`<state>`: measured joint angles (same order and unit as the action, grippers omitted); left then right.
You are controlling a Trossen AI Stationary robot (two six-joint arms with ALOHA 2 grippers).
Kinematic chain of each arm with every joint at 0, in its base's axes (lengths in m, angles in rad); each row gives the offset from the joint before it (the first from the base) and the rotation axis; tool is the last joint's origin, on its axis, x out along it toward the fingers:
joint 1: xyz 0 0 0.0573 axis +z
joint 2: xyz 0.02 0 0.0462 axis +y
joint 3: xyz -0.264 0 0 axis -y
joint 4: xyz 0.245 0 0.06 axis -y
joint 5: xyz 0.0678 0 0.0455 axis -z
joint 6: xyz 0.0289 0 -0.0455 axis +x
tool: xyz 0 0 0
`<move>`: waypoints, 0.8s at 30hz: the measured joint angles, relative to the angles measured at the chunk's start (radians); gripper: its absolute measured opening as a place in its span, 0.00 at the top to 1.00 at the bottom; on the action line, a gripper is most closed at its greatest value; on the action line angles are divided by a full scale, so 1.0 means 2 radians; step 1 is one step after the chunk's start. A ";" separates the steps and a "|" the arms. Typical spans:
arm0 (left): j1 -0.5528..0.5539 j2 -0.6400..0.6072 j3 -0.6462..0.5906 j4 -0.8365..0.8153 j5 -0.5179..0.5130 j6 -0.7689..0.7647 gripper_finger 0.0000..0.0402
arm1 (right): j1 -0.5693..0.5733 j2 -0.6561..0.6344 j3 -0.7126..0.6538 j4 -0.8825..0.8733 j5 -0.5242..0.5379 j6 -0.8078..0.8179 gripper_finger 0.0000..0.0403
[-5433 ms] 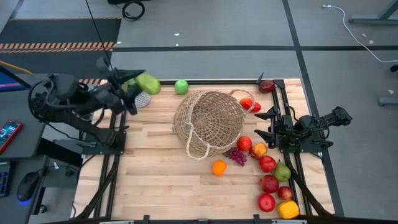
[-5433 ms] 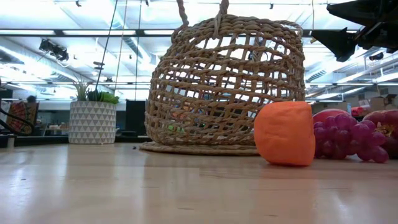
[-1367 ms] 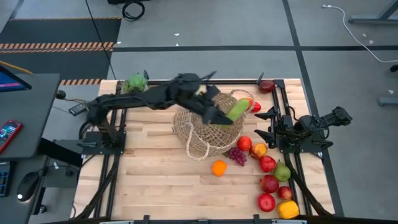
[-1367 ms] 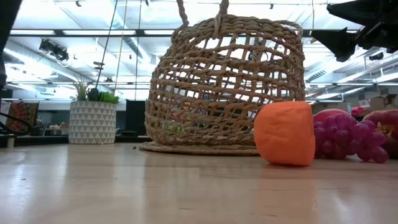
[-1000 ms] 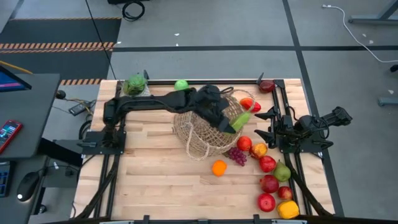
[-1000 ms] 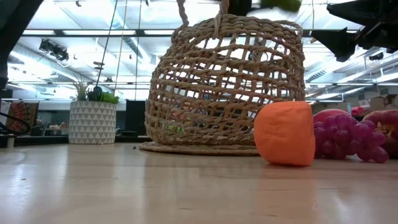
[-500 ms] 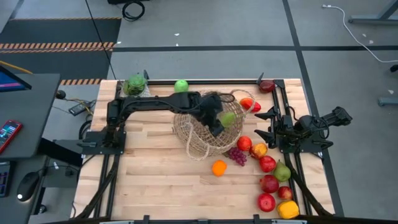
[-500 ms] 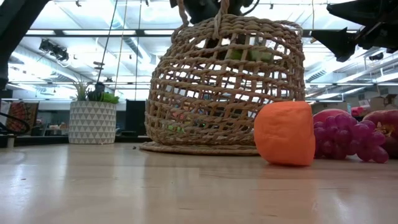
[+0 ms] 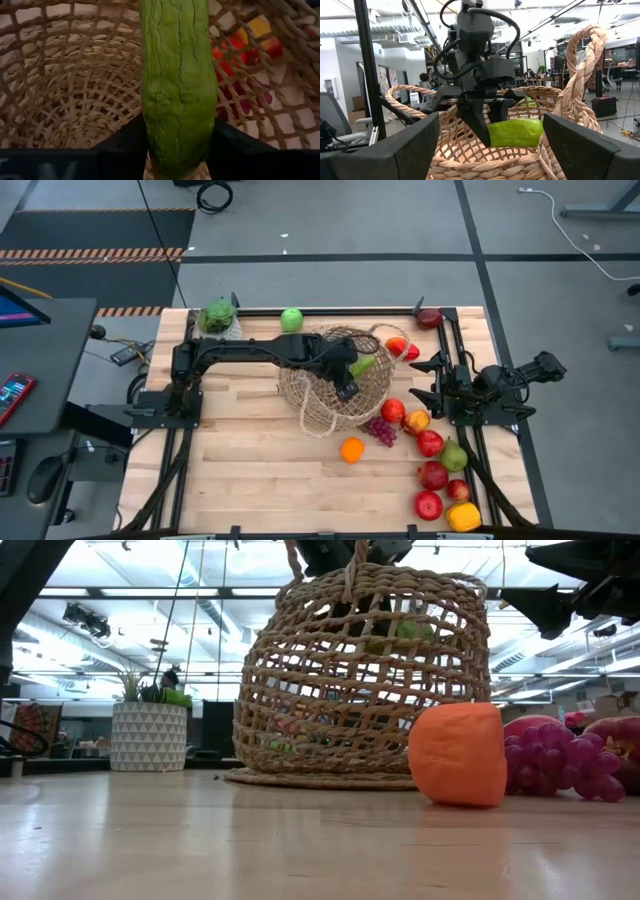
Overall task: Build produce basket
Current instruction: Put the green cucumber into the woven basket
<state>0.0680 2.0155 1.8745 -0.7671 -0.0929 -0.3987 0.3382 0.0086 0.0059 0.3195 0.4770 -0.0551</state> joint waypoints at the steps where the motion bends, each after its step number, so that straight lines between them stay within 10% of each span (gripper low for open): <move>1: -0.002 0.000 0.005 -0.006 0.000 0.002 0.60 | 0.000 0.000 0.000 0.000 0.000 0.000 0.11; 24: -0.021 0.058 0.076 -0.062 -0.058 0.105 0.60 | 0.000 0.002 0.000 0.001 0.000 0.000 0.11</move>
<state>0.0250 2.1324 2.0262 -0.8906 -0.2093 -0.1887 0.3386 0.0116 0.0061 0.3209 0.4768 -0.0555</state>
